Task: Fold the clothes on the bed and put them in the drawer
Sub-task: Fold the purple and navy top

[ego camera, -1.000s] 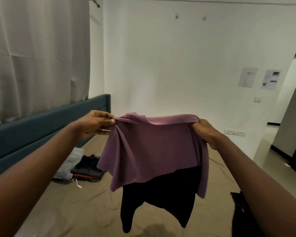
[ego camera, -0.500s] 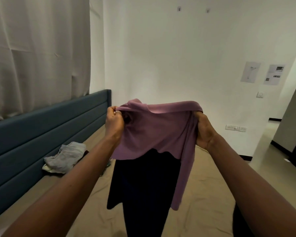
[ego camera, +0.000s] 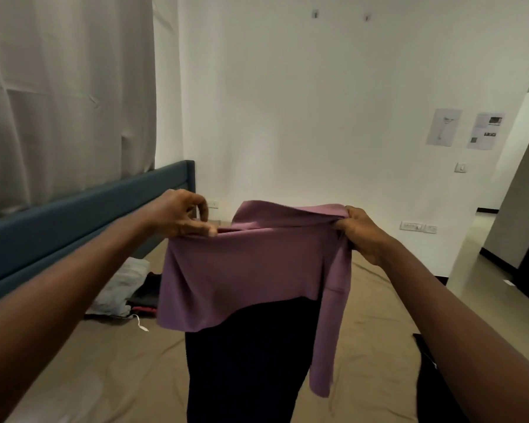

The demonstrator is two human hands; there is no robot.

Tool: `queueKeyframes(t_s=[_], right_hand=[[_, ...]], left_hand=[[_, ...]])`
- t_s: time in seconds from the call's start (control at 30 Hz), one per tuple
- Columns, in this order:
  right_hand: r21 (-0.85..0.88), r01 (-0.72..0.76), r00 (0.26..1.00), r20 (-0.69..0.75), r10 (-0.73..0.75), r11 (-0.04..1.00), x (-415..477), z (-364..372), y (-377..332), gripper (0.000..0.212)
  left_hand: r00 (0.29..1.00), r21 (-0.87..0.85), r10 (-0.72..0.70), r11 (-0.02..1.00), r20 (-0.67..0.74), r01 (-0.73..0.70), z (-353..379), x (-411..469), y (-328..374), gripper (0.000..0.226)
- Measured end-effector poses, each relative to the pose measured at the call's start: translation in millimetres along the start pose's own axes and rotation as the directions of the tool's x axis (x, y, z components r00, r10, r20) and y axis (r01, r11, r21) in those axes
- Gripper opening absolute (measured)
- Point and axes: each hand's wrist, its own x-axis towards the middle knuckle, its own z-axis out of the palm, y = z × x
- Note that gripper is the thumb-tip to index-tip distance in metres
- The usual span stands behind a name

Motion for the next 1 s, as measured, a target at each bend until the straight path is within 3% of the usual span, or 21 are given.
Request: queueKeyframes(t_s=[0.1, 0.17, 0.23, 0.27, 0.33, 0.4, 0.47, 0.53, 0.57, 0.6, 0.63, 0.67, 0.7, 0.73, 0.77, 0.87, 0.93, 1.0], right_hand=[[-0.247, 0.116, 0.985, -0.097, -0.144, 0.962, 1, -2, 8, 0.015], [-0.476, 0.204, 0.936, -0.162, -0.314, 0.855, 1, -2, 13, 0.022], [-0.586, 0.256, 0.828, -0.278, -0.487, 0.769, -1, 0, 21, 0.03], [-0.55, 0.25, 0.771, -0.385, -0.508, 0.797, -2, 2, 25, 0.035], [-0.356, 0.166, 0.716, -0.598, -0.361, 0.92, -2, 6, 35, 0.038], [-0.289, 0.012, 0.784, -0.592, -0.188, 0.957, -3, 11, 50, 0.034], [-0.451, -0.078, 0.865, -0.474, -0.165, 0.889, -7, 13, 63, 0.019], [-0.563, -0.13, 0.896, -0.42, -0.147, 0.816, -15, 12, 68, 0.012], [-0.589, -0.153, 0.905, -0.406, -0.127, 0.794, -16, 11, 70, 0.019], [-0.591, -0.163, 0.919, -0.383, -0.096, 0.79, -18, 10, 70, 0.023], [-0.532, -0.138, 0.94, -0.337, -0.059, 0.836, -19, 9, 69, 0.026], [-0.383, -0.109, 0.965, -0.263, 0.004, 0.917, -21, 10, 66, 0.028], [-0.165, -0.112, 0.983, -0.161, 0.085, 0.98, -24, 11, 62, 0.03], [0.046, -0.162, 0.985, -0.051, 0.164, 0.986, -27, 12, 59, 0.029], [0.198, -0.213, 0.977, 0.041, 0.209, 0.957, -30, 13, 54, 0.025], [0.351, -0.241, 0.966, 0.171, 0.192, 0.905, -37, 17, 45, 0.012], [0.381, -0.221, 0.974, 0.132, 0.184, 0.898, -39, 21, 43, 0.02], [0.328, -0.139, 0.99, 0.013, 0.142, 0.935, -40, 25, 42, 0.021]], left_hand=[[0.999, 0.3, -0.036, 0.954, 0.039, 0.023, -7, -2, -10, 0.035], [0.998, 0.299, -0.041, 0.953, -0.056, 0.056, -6, -5, -16, 0.034], [0.984, 0.079, -0.06, 0.994, -0.171, 0.075, -2, -9, -21, 0.027], [0.977, -0.092, -0.088, 0.993, -0.193, 0.071, 0, -13, -22, 0.025], [0.981, -0.367, -0.139, 0.927, -0.138, 0.08, 5, -21, -20, 0.026], [0.993, -0.296, -0.086, 0.953, -0.081, 0.059, 11, -26, -20, 0.028], [0.989, 0.069, -0.047, 0.996, -0.141, 0.057, 15, -26, -24, 0.04], [0.963, 0.344, 0.019, 0.936, -0.268, 0.077, 19, -31, -26, 0.045], [0.947, 0.317, 0.021, 0.944, -0.322, 0.087, 24, -33, -29, 0.043], [0.924, 0.123, -0.05, 0.987, -0.378, 0.103, 27, -36, -31, 0.04], [0.895, -0.239, -0.205, 0.964, -0.397, 0.115, 29, -38, -27, 0.039], [0.864, -0.596, -0.385, 0.792, -0.324, 0.129, 30, -41, -18, 0.04], [0.837, -0.809, -0.511, 0.567, -0.197, 0.156, 32, -43, -10, 0.041], [0.819, -0.885, -0.565, 0.428, -0.103, 0.184, 34, -45, -3, 0.041], [0.816, -0.897, -0.573, 0.395, -0.074, 0.196, 36, -47, 1, 0.042], [0.935, -0.795, -0.335, 0.596, -0.121, 0.111, 32, -60, 3, 0.047], [0.98, -0.694, -0.196, 0.703, 0.022, 0.156, 19, -72, -2, 0.038], [0.979, -0.557, -0.196, 0.807, 0.061, 0.196, 7, -78, -9, 0.028]])
